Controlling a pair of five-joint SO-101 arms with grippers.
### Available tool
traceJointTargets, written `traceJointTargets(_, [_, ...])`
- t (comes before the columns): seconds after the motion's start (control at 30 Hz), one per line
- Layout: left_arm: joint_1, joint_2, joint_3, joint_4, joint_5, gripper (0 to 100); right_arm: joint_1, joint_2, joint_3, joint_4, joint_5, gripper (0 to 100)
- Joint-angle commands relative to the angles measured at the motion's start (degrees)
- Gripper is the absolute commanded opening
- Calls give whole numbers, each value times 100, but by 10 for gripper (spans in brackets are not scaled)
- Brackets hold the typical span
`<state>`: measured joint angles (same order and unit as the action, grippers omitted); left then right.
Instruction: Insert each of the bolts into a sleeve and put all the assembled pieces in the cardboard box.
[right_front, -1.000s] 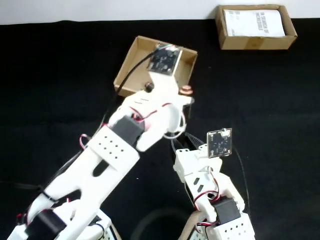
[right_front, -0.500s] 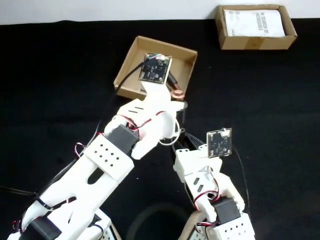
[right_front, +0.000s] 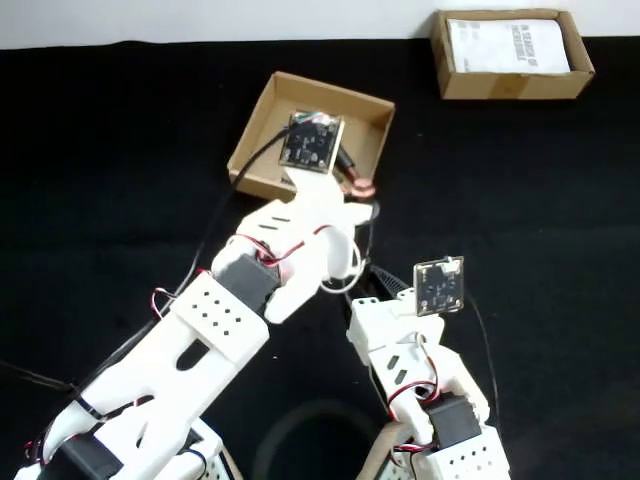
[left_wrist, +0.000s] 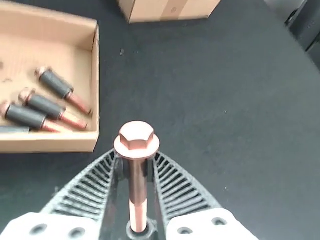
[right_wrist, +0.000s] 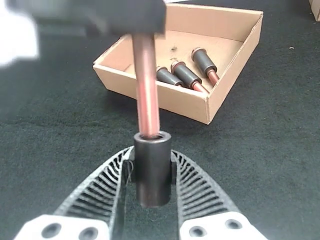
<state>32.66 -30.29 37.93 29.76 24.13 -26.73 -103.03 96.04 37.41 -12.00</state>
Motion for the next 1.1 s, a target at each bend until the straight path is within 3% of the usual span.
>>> traceJointTargets(0.0, [-13, -189, 127, 9, 26, 9, -22, -119, 716, -66, -44, 7])
traceJointTargets(0.23, [-13, -189, 470, 299, 563, 9, -13, -119, 716, -66, -44, 7])
traceJointTargets(0.5, [338, -673, 462, 1653, 519, 14, -4, -119, 716, -66, -44, 7])
traceJointTargets(0.6, [558, -1051, 462, 2163, 97, 38, -4, -119, 716, -66, -44, 7])
traceJointTargets(0.87, [664, -2167, 444, 3622, -536, 324, 374, -119, 716, -66, -44, 7])
traceJointTargets(0.97, [382, -2738, 444, 3771, -914, 310, 409, -119, 664, -66, -53, 7])
traceJointTargets(1.07, [-189, -3389, 453, 3780, -1398, 228, 620, -48, 444, -66, -308, 7])
